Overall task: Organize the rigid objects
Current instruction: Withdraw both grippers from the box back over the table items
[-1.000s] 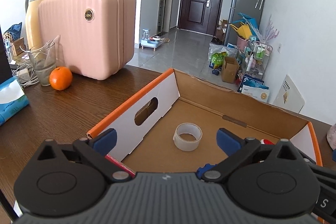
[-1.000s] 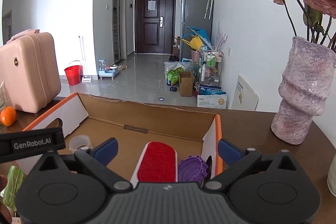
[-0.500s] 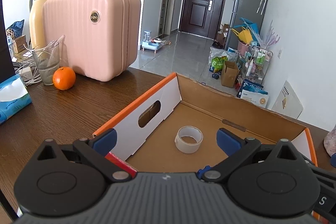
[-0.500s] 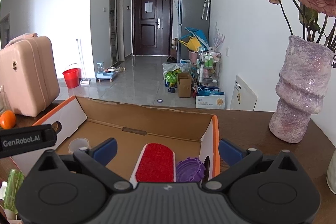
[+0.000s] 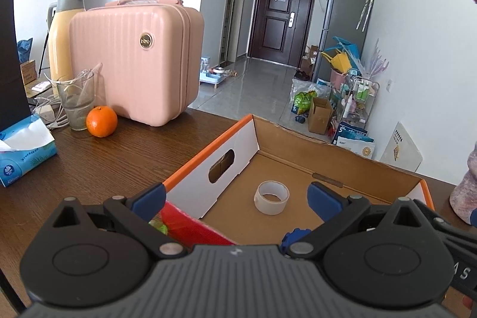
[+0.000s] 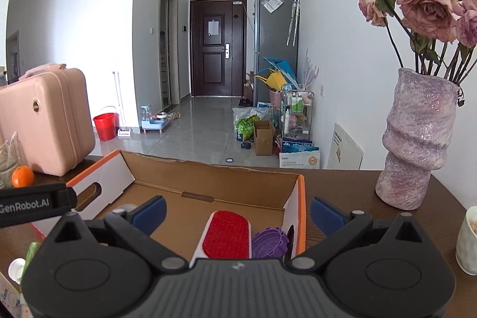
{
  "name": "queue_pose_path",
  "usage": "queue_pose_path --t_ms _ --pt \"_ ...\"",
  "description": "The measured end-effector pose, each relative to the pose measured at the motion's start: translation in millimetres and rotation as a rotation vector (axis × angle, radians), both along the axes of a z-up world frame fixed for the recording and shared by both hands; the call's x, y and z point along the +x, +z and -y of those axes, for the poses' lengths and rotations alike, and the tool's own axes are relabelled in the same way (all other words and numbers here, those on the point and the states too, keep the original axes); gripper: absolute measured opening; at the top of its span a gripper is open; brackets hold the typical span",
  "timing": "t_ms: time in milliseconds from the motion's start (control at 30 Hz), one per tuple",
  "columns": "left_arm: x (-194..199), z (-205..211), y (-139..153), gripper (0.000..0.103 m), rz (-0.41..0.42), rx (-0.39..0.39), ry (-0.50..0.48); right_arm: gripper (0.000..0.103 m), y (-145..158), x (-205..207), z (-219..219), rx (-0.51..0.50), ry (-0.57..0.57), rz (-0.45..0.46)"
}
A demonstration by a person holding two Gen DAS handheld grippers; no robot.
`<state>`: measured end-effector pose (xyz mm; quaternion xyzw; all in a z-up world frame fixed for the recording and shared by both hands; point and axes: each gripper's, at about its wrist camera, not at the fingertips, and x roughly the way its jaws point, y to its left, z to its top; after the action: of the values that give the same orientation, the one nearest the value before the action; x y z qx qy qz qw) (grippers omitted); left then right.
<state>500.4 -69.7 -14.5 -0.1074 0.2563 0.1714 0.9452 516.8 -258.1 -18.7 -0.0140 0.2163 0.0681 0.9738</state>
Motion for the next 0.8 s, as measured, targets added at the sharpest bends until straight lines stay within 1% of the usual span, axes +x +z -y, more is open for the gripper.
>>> queue_pose_path --t_ms 400,800 --pt "-45.1 1.4 3.8 0.103 0.066 0.067 -0.039 0.103 0.9 -46.8 0.5 -0.018 0.011 0.052" --pt "-93.6 -3.2 4.0 0.103 0.095 0.093 -0.083 0.103 2.8 -98.8 -1.6 -0.003 0.015 0.084"
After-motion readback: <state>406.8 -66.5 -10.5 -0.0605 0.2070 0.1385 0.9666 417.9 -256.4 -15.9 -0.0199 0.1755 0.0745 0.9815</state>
